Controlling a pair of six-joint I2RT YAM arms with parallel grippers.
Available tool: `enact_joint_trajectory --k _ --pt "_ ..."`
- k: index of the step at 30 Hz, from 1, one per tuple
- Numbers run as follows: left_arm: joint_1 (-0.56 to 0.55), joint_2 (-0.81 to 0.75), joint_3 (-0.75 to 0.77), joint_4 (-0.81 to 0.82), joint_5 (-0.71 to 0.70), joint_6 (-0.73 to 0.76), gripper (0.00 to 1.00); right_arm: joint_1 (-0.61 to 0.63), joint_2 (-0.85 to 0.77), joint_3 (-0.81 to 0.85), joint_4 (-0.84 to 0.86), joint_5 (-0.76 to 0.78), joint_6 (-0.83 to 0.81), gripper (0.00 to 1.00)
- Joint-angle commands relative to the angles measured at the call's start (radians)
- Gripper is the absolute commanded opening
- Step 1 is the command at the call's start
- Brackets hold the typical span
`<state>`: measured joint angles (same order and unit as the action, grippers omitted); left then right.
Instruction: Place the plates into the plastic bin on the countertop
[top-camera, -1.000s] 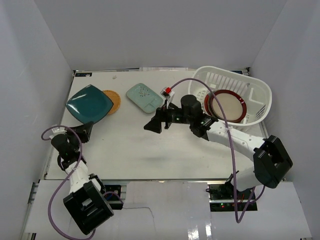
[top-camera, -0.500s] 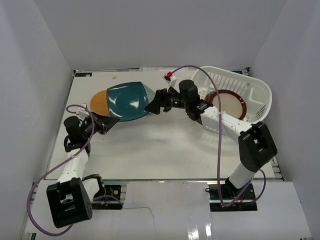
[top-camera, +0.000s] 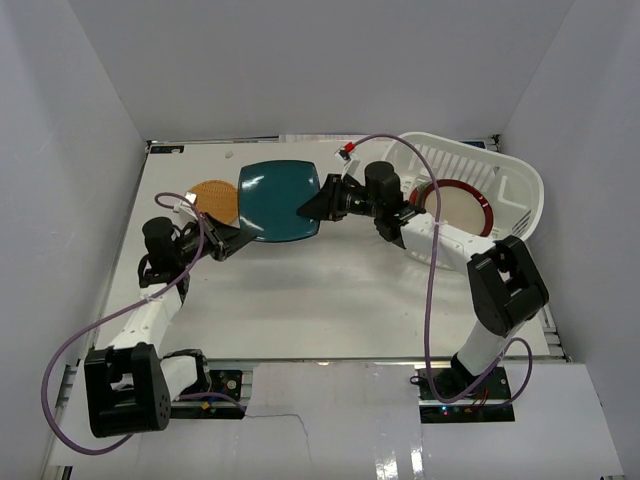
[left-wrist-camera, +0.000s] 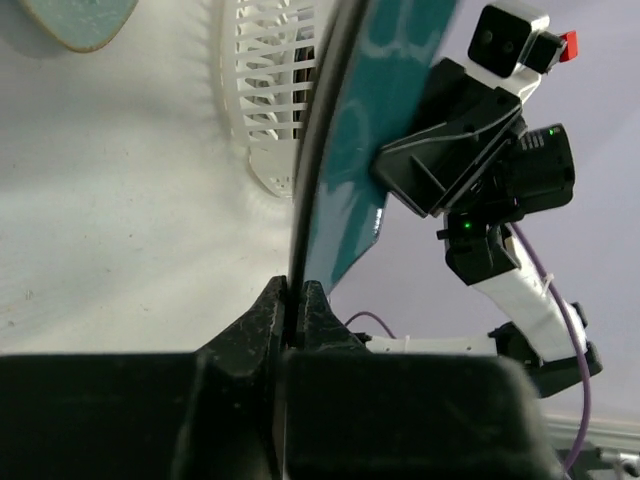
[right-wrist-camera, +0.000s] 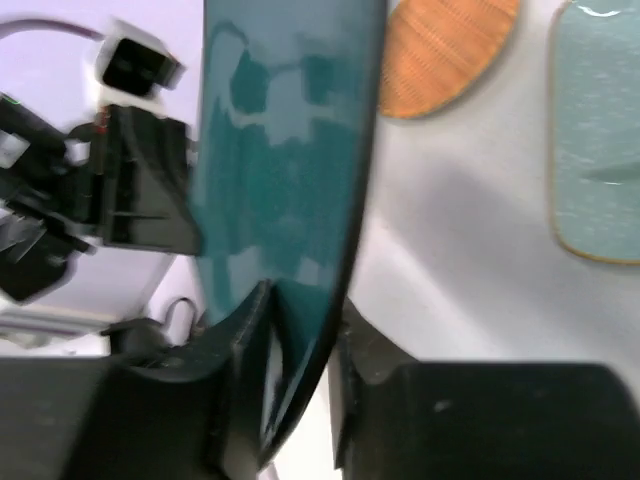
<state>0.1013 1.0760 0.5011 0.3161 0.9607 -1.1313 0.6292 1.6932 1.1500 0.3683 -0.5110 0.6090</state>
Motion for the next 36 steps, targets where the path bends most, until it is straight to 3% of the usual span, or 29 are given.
enact_joint_trajectory --k 1,2,5,7,9,15,19,22,28,32,33,36 --pt "-0.020 -0.010 0.091 0.054 0.059 0.050 0.13 -0.020 -0.018 -0.030 0.161 -0.034 0.075 0.22" --pt "-0.026 -0.007 0.112 0.016 0.059 0.085 0.32 -0.029 -0.027 -0.047 0.164 -0.015 0.080 0.08" --pt "-0.055 0.007 0.169 -0.092 0.044 0.192 0.59 -0.060 -0.084 -0.076 0.166 0.011 0.083 0.08" --pt "-0.075 0.015 0.197 -0.138 0.038 0.243 0.67 -0.110 -0.139 -0.088 0.166 0.012 0.089 0.08" --pt "-0.124 0.024 0.233 -0.201 0.029 0.318 0.71 -0.157 -0.200 -0.110 0.161 0.008 0.094 0.08" --pt "-0.219 0.047 0.280 -0.310 -0.026 0.445 0.75 -0.466 -0.358 -0.214 0.068 -0.004 0.104 0.08" --pt "-0.275 0.064 0.309 -0.415 -0.086 0.502 0.77 -0.716 -0.395 -0.251 -0.028 -0.018 0.078 0.08" --pt "-0.316 0.081 0.330 -0.486 -0.178 0.547 0.79 -0.805 -0.394 -0.253 -0.121 0.026 0.015 0.08" --pt "-0.336 0.123 0.346 -0.506 -0.249 0.530 0.80 -0.913 -0.342 -0.268 -0.161 0.022 -0.020 0.08" --pt "-0.336 0.137 0.338 -0.474 -0.365 0.475 0.82 -0.918 -0.300 -0.236 -0.238 0.042 -0.072 0.09" --pt "-0.336 0.140 0.312 -0.454 -0.387 0.437 0.83 -0.918 -0.302 -0.240 -0.242 0.054 -0.077 0.11" --pt "-0.337 0.182 0.281 -0.394 -0.474 0.380 0.84 -0.918 -0.302 -0.240 -0.305 0.101 -0.120 0.30"
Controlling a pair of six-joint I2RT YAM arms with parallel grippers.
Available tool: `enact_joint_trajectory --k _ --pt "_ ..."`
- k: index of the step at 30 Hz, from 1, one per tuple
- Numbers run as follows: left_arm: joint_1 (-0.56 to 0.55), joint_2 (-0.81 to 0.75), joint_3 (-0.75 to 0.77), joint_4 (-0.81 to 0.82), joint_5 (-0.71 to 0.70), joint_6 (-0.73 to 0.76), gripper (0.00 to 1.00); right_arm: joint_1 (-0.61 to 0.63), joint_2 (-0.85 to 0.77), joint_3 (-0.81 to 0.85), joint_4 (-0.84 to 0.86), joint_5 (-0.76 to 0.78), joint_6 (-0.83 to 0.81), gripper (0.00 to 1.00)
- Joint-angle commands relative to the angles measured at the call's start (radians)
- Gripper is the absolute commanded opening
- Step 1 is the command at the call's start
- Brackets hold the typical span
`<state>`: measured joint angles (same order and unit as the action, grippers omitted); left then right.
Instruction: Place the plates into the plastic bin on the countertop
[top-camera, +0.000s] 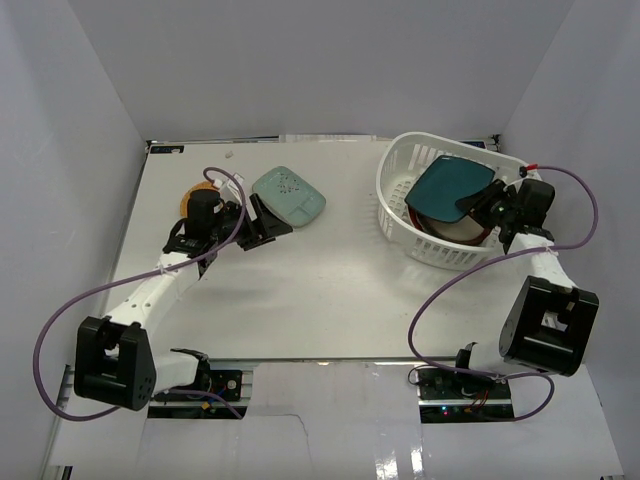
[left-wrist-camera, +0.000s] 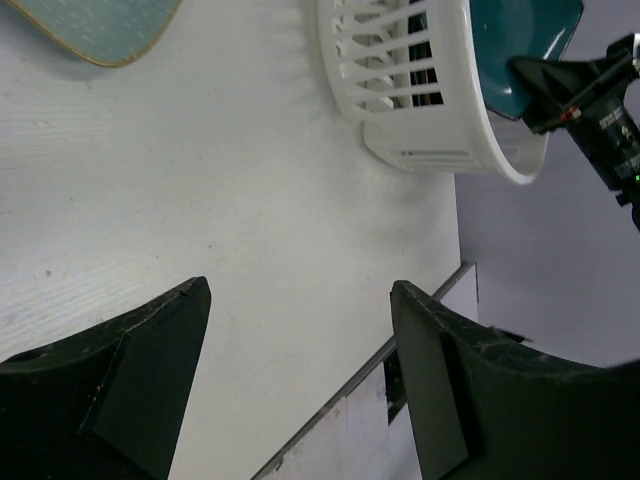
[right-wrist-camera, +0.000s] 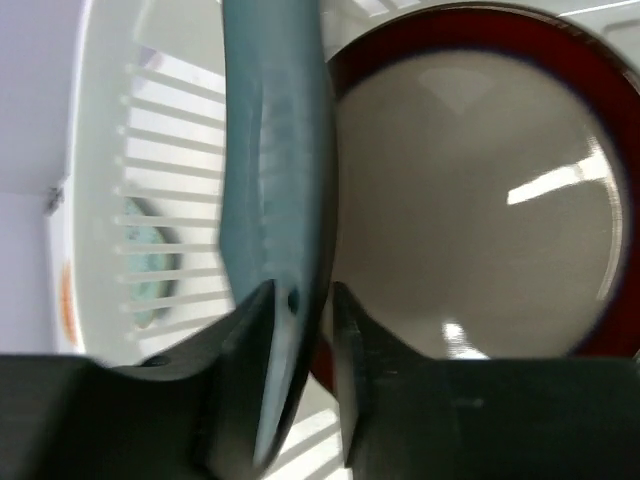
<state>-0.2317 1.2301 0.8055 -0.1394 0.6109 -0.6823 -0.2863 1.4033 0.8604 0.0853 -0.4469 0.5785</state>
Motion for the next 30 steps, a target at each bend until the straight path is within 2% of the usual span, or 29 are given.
enact_joint_trajectory --k 1,2,3,4,6,7,8,9,11,13,15,20,23,27,28,30 --pt "-0.004 0.043 -0.028 0.089 -0.140 -0.082 0.84 -0.001 -0.013 0.049 -0.045 0.094 -0.103 0.39" --pt "-0.004 0.061 -0.025 0.096 -0.157 -0.091 0.84 0.001 -0.023 0.048 -0.059 0.117 -0.130 0.50" --pt "-0.004 0.095 -0.023 0.103 -0.193 -0.103 0.84 0.001 -0.030 0.039 -0.073 0.138 -0.143 0.55" --pt "-0.004 0.110 -0.019 0.127 -0.200 -0.129 0.84 0.002 -0.035 0.035 -0.081 0.192 -0.155 0.70" --pt "-0.004 0.161 -0.005 0.132 -0.255 -0.141 0.84 0.004 -0.053 0.031 -0.119 0.246 -0.187 0.82" --pt "-0.004 0.179 0.004 0.170 -0.266 -0.154 0.84 0.004 -0.059 0.025 -0.117 0.293 -0.189 0.93" --pt "-0.004 0.198 0.017 0.178 -0.278 -0.160 0.84 0.007 -0.072 0.020 -0.116 0.318 -0.189 0.98" --pt "-0.004 0.219 0.027 0.179 -0.327 -0.161 0.84 0.010 -0.076 0.017 -0.117 0.341 -0.193 0.99" --pt "-0.003 0.276 0.053 0.192 -0.358 -0.177 0.84 0.035 -0.079 0.029 -0.133 0.437 -0.218 0.91" --pt "-0.004 0.322 0.069 0.211 -0.436 -0.180 0.84 0.082 -0.073 0.066 -0.179 0.607 -0.273 0.90" --pt "-0.001 0.360 0.101 0.225 -0.480 -0.180 0.84 0.105 -0.072 0.077 -0.194 0.646 -0.289 0.90" --pt "-0.001 0.515 0.211 0.231 -0.530 -0.183 0.83 0.122 -0.182 0.014 -0.103 0.521 -0.244 0.94" --pt "-0.001 0.572 0.251 0.233 -0.559 -0.180 0.81 0.206 -0.280 -0.014 -0.049 0.418 -0.221 1.00" --pt "-0.004 0.667 0.326 0.253 -0.588 -0.180 0.77 0.454 -0.352 -0.034 0.004 0.407 -0.249 0.95" --pt "-0.004 0.684 0.342 0.248 -0.596 -0.174 0.72 0.484 -0.360 -0.035 0.007 0.386 -0.250 0.93" --pt "-0.004 0.732 0.372 0.235 -0.631 -0.169 0.67 0.556 -0.366 -0.040 0.019 0.360 -0.241 0.92"
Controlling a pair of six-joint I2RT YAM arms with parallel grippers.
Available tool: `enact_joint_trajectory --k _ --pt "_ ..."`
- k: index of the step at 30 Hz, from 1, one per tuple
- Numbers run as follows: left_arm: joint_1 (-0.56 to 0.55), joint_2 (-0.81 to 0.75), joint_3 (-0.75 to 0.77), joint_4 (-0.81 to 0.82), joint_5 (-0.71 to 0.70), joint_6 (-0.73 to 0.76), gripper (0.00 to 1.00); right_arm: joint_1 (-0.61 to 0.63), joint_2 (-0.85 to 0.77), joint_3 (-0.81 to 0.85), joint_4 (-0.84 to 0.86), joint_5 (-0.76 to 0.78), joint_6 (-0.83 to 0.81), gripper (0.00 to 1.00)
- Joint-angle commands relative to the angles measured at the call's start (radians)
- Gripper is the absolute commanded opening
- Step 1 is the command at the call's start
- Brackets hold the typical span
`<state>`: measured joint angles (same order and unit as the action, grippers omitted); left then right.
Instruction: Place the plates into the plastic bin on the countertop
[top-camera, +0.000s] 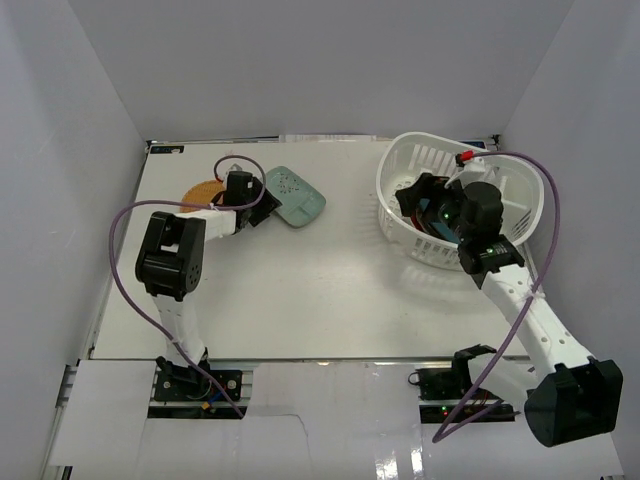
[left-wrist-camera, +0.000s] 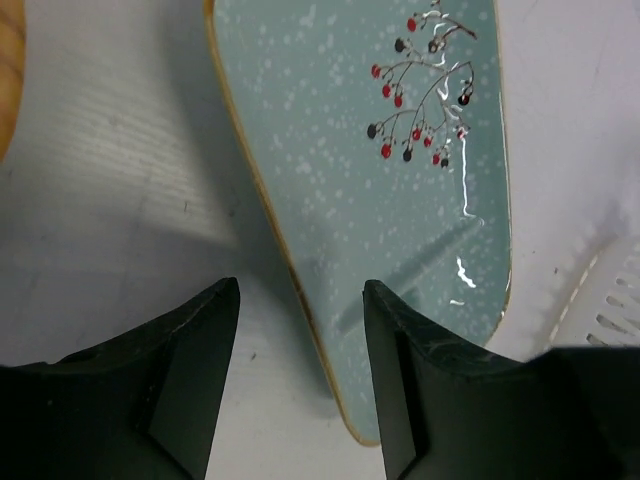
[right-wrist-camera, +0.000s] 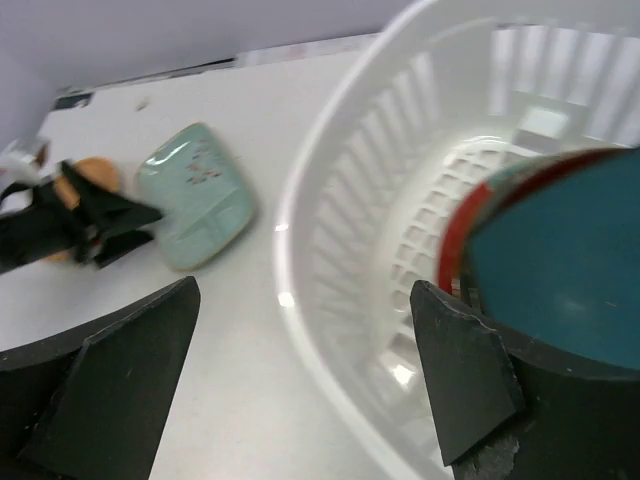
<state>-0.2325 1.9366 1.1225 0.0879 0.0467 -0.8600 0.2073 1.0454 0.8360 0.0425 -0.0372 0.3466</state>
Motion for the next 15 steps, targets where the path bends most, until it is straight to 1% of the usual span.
enact_joint_trajectory --k 1,4,5,7,8,9,12,13,14,15 --pt "-0.002 0.038 0.071 0.009 -0.070 0.010 0.63 0.088 -0.012 -0.015 0.065 -0.073 -0.009 0.91" --pt "-0.004 0.073 0.089 0.018 -0.077 0.006 0.48 0.197 0.001 -0.005 0.071 -0.058 -0.029 0.91" --pt "-0.004 0.082 0.095 0.024 -0.074 0.007 0.36 0.222 0.007 0.000 0.074 -0.059 -0.035 0.91" --pt "-0.004 0.097 0.111 0.023 -0.073 0.013 0.18 0.274 0.043 0.021 0.079 -0.095 -0.060 0.90" --pt "-0.004 0.094 0.109 0.027 -0.073 0.016 0.02 0.288 0.059 0.031 0.076 -0.105 -0.069 0.90" --pt "-0.004 0.090 0.105 0.039 -0.070 0.024 0.00 0.312 0.074 0.041 0.070 -0.121 -0.089 0.91" --pt "-0.004 0.027 0.053 0.081 -0.050 0.038 0.00 0.349 0.136 0.086 0.039 -0.142 -0.116 0.96" --pt "-0.004 -0.003 0.028 0.104 -0.010 0.038 0.00 0.356 0.171 0.101 0.030 -0.150 -0.127 0.98" --pt "-0.004 -0.074 -0.033 0.125 0.004 0.036 0.00 0.365 0.189 0.135 0.004 -0.153 -0.130 0.98" --pt "-0.004 -0.112 -0.064 0.160 0.016 0.035 0.00 0.372 0.208 0.153 -0.007 -0.174 -0.135 0.97"
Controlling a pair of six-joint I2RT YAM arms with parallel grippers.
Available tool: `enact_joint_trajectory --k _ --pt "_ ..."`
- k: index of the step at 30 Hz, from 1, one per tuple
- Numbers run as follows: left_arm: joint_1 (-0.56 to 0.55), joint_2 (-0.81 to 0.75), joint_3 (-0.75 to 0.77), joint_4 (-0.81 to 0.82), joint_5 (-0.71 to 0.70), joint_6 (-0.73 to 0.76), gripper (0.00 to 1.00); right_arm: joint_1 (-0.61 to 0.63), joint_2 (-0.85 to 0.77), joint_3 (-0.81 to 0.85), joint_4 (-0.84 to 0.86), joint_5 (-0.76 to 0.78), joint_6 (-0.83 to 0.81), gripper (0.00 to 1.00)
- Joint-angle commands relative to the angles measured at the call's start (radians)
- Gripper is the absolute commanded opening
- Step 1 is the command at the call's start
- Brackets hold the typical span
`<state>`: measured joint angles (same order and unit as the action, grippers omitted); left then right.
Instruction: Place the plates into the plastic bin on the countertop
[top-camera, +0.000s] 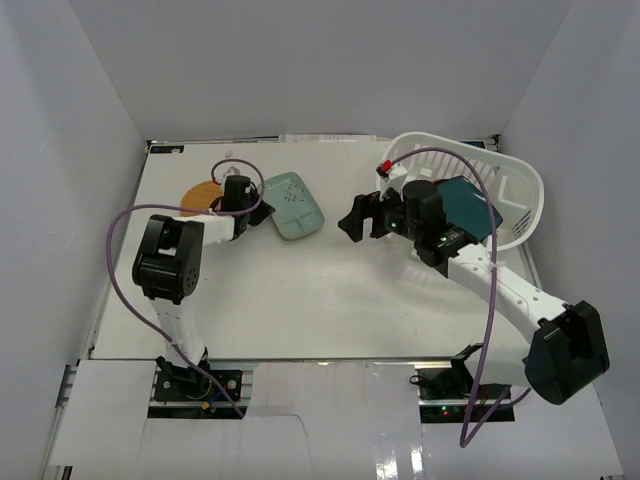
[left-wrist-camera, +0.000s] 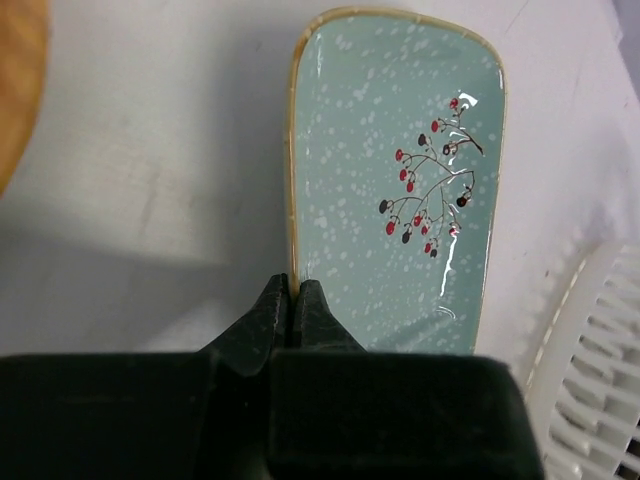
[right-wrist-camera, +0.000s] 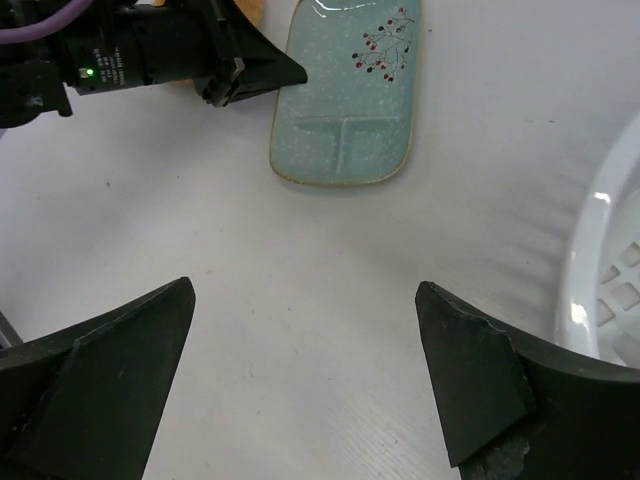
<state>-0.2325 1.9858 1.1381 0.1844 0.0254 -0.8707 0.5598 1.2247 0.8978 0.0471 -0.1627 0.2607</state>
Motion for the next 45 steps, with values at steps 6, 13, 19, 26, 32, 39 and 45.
enact_joint_trajectory --k 6,13,19,26,32,39,45 --pt "-0.011 -0.410 -0.292 0.136 0.191 -0.007 0.00 0.045 0.214 0.205 -0.043 -0.038 -0.051 0.90" --pt "-0.056 -0.610 -0.448 0.158 0.298 -0.028 0.00 0.064 0.360 0.259 -0.046 -0.032 -0.002 0.92" --pt "-0.074 -0.712 -0.478 0.145 0.349 -0.024 0.00 0.069 0.398 0.250 -0.016 -0.061 0.034 0.94" --pt "-0.080 -0.807 -0.514 0.121 0.383 -0.036 0.04 0.068 0.400 0.236 0.016 -0.103 0.094 0.09" --pt "-0.082 -0.923 -0.505 -0.023 0.354 0.036 0.66 -0.044 0.271 0.248 0.025 -0.087 0.129 0.08" --pt "-0.083 -1.122 -0.601 -0.212 0.209 0.136 0.76 -0.461 0.039 0.136 0.056 -0.204 0.216 0.08" --pt "-0.083 -1.110 -0.623 -0.192 0.188 0.102 0.81 -0.774 0.044 0.049 0.111 -0.225 0.298 0.08"
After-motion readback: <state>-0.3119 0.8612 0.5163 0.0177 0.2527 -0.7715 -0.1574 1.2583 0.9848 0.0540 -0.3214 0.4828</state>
